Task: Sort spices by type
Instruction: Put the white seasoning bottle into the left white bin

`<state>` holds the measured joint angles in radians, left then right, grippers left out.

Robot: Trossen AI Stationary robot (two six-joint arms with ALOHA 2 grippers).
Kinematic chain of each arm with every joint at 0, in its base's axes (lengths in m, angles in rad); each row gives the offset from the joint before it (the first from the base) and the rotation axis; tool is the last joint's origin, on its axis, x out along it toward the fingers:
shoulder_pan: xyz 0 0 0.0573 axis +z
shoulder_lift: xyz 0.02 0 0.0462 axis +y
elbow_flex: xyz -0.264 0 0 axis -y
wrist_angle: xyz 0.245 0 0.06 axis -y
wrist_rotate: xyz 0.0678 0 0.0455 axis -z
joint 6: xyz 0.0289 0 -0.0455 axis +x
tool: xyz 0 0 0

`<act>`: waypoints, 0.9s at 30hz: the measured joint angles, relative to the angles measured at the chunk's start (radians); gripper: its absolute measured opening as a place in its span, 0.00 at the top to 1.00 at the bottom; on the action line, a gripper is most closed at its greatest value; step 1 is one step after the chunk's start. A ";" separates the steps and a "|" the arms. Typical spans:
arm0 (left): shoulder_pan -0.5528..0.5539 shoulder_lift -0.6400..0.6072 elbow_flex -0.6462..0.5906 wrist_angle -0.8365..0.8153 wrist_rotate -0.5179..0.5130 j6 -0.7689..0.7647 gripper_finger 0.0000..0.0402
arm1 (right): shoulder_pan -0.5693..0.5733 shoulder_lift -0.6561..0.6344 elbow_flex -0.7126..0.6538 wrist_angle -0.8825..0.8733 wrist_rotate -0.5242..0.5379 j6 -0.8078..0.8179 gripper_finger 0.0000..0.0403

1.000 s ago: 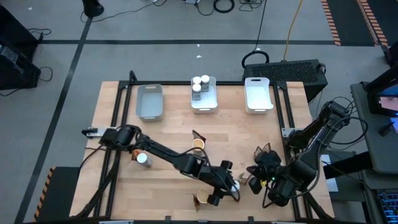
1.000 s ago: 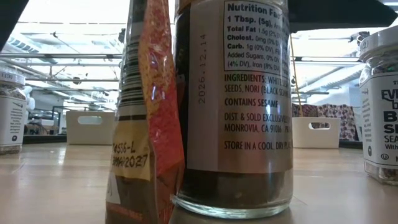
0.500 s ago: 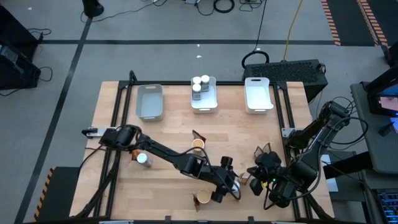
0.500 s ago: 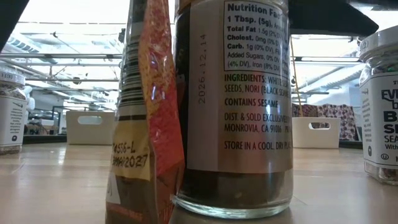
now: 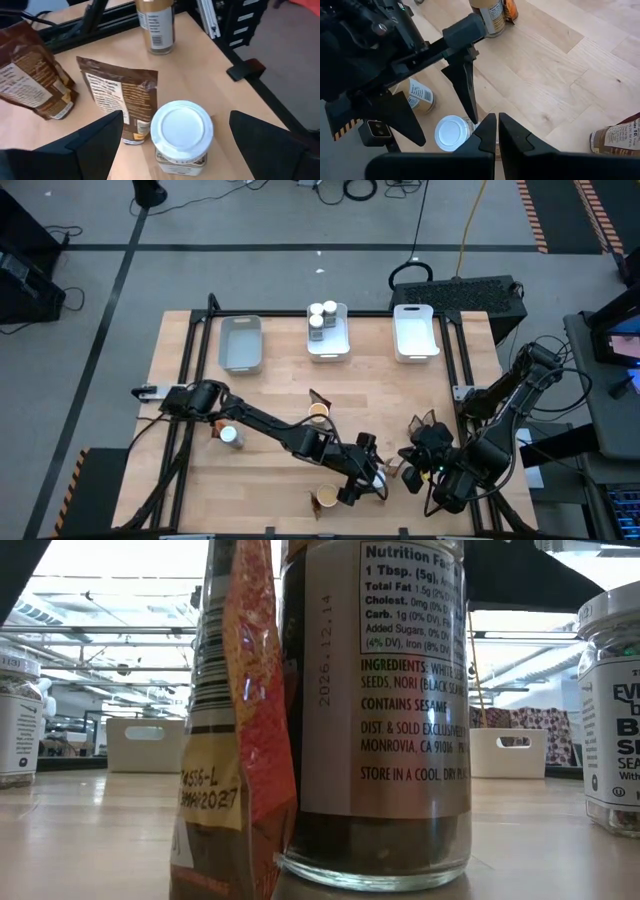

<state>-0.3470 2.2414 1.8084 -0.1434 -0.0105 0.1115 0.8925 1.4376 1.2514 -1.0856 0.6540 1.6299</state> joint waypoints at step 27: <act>0.007 0.050 0.000 0.038 0.042 0.001 0.22 | 0.000 0.000 0.000 -0.026 0.003 0.000 1.00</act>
<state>-0.3405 2.2910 1.8081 -0.1054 0.0319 0.1123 0.8925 1.4376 1.2514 -1.1121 0.6575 1.6299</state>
